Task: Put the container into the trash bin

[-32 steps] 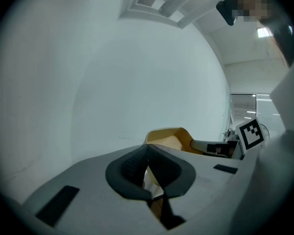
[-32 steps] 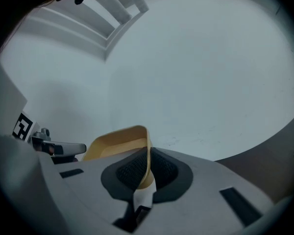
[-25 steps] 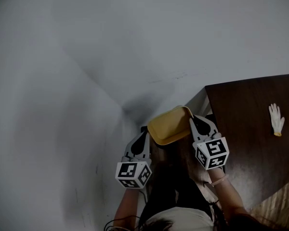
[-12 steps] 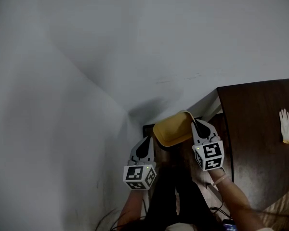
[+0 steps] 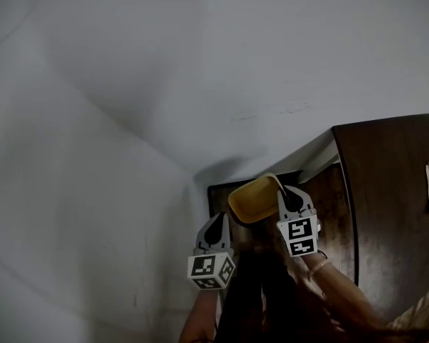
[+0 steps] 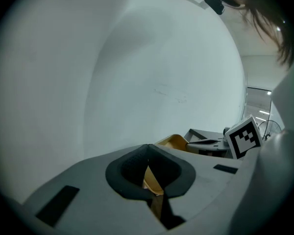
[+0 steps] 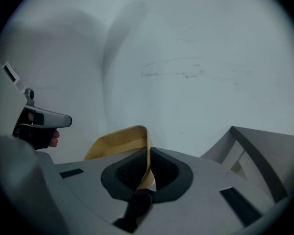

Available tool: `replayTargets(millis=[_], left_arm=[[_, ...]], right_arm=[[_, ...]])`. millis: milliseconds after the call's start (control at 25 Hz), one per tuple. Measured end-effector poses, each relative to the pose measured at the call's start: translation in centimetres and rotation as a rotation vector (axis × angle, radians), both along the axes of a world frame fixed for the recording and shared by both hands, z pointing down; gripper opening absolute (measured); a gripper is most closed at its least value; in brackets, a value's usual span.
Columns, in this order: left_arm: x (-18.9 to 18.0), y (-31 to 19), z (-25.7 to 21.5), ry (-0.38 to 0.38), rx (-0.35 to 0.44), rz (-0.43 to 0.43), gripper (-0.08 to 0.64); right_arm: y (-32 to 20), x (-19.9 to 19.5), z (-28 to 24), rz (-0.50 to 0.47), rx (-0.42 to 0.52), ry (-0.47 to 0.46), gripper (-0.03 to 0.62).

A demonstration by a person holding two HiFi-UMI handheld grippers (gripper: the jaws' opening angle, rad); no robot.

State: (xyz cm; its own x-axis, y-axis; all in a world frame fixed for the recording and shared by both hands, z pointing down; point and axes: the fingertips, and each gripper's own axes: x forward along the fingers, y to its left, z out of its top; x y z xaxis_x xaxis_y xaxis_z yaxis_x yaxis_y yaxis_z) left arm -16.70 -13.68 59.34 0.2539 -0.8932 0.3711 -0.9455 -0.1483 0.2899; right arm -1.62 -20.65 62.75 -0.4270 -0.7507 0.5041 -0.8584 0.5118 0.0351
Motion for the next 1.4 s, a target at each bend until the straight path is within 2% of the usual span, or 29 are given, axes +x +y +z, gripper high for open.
replayTargets(millis=[280, 640, 960, 1400], left_arm=[[0.6, -1.2, 7.3, 0.037, -0.063, 0.024, 0.020], [-0.7, -2.2, 14.6, 0.041, -0.121, 0.004, 0.020], [-1.2, -3.9, 19.8, 0.042, -0.156, 0.023, 0.020], [-0.6, -5.8, 24.3, 0.034, -0.187, 0.063, 0.020]], right_arm=[[-0.4, -0.7, 7.9, -0.050, -0.032, 0.127, 0.023], [-1.2, -2.3, 15.9, -0.116, -0.072, 0.196, 0.025], [-1.8, -3.2, 22.5, -0.129, -0.145, 0.224, 0.029], [-1.5, -3.3, 30.3, -0.088, -0.293, 0.208, 0.038]])
